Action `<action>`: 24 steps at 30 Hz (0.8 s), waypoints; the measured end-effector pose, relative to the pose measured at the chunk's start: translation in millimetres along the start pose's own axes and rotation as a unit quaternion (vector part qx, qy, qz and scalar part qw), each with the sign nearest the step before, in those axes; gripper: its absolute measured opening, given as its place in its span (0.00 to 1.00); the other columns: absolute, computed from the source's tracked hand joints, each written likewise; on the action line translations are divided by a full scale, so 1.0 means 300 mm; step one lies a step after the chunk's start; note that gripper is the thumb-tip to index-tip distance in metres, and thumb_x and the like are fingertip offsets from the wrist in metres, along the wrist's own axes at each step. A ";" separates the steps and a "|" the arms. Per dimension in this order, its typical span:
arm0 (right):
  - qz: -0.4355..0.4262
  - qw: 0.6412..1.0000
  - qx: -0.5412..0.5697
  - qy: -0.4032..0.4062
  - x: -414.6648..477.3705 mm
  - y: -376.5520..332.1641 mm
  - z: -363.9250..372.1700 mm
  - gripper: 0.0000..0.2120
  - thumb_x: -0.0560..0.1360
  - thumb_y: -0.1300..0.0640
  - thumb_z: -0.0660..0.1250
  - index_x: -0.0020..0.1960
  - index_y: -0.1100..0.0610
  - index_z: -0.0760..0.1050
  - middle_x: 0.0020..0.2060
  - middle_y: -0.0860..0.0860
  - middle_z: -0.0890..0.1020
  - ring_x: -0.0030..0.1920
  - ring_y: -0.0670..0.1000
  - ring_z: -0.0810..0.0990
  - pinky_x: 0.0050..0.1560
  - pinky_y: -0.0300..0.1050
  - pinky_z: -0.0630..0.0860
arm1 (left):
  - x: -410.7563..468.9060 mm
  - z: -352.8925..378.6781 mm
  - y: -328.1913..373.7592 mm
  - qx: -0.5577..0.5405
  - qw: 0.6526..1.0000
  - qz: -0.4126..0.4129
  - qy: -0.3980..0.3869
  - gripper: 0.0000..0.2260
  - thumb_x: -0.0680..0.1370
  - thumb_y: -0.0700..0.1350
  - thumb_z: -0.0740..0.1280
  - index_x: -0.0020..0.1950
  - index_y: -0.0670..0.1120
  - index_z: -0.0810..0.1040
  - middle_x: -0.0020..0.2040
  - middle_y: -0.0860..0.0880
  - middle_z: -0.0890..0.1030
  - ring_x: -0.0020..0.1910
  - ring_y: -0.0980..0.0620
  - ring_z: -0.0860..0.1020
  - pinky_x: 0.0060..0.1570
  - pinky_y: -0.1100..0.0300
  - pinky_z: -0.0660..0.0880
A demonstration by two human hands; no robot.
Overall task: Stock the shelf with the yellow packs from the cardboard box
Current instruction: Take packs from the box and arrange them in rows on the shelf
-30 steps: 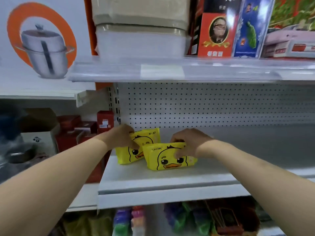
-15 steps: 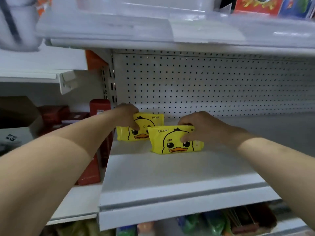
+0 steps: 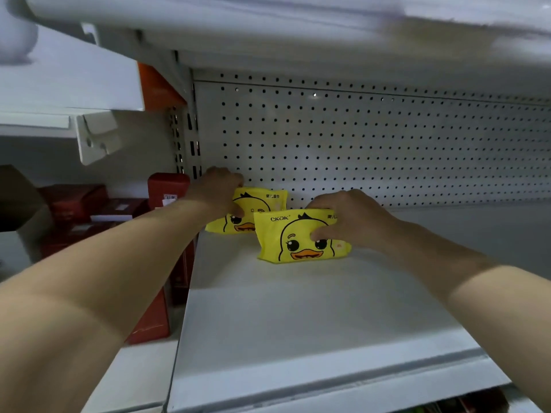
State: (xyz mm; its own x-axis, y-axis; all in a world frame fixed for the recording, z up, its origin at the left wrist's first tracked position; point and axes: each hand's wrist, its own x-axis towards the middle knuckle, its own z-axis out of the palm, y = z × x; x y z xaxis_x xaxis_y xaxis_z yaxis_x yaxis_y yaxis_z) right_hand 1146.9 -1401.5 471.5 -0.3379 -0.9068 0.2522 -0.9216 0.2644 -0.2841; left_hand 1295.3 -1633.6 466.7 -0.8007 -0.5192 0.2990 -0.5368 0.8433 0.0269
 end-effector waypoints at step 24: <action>-0.021 0.997 0.021 0.071 0.152 0.032 0.106 0.27 0.66 0.48 0.79 0.60 0.43 0.70 0.50 0.51 0.78 0.49 0.51 0.75 0.47 0.45 0.71 | -0.047 0.005 0.061 -0.363 0.923 0.081 0.102 0.12 0.73 0.51 0.74 0.49 0.46 0.75 0.48 0.50 0.79 0.50 0.54 0.78 0.47 0.59 0.75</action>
State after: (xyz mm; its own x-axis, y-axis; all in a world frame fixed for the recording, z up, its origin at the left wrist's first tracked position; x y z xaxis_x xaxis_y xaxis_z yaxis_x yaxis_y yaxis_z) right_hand 1128.8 -1450.7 450.8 -0.3263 -0.8603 0.3917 -0.9276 0.2116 -0.3080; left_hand 1296.4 -1611.0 461.6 -0.7480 -0.4038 0.5267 -0.0350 0.8165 0.5763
